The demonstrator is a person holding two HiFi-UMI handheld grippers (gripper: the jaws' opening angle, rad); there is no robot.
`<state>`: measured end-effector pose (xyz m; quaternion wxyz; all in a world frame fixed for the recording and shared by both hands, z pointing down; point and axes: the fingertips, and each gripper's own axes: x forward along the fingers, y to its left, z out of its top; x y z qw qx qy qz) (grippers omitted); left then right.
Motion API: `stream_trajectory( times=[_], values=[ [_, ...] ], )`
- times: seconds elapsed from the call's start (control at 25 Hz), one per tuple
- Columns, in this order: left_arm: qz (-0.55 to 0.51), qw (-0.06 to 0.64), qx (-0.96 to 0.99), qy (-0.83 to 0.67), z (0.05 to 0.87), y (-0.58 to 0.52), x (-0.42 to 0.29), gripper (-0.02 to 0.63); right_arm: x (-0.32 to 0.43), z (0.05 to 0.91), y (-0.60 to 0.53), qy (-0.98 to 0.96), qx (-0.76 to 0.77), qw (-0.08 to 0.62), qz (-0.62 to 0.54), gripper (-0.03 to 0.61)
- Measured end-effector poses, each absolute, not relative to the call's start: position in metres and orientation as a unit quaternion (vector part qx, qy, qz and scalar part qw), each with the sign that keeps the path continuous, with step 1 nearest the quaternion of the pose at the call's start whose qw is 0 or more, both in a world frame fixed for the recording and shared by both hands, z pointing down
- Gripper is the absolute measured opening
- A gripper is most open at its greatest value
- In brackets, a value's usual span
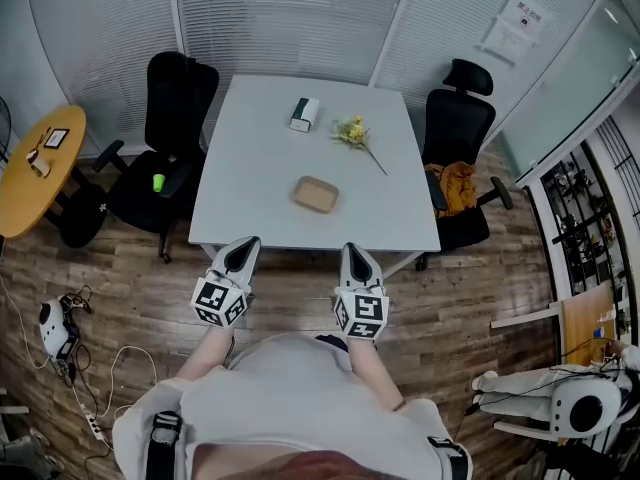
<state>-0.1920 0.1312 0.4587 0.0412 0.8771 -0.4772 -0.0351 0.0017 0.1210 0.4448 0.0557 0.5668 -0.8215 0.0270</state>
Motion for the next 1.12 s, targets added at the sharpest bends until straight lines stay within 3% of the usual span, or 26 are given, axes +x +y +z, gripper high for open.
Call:
stream_trajectory(
  times=[0.36, 1.12],
  values=[
    [-0.039, 0.048, 0.877, -0.477, 0.465, 0.088, -0.181, -0.003, 0.013, 0.452, 0.077, -0.823, 0.565, 0.058, 0.030, 0.008],
    [-0.054, 0.022, 0.837, -0.544, 0.450, -0.110, -0.113, -0.003, 0.103, 0.449, -0.135, -0.855, 0.516, 0.043, 0.035, 0.008]
  ],
)
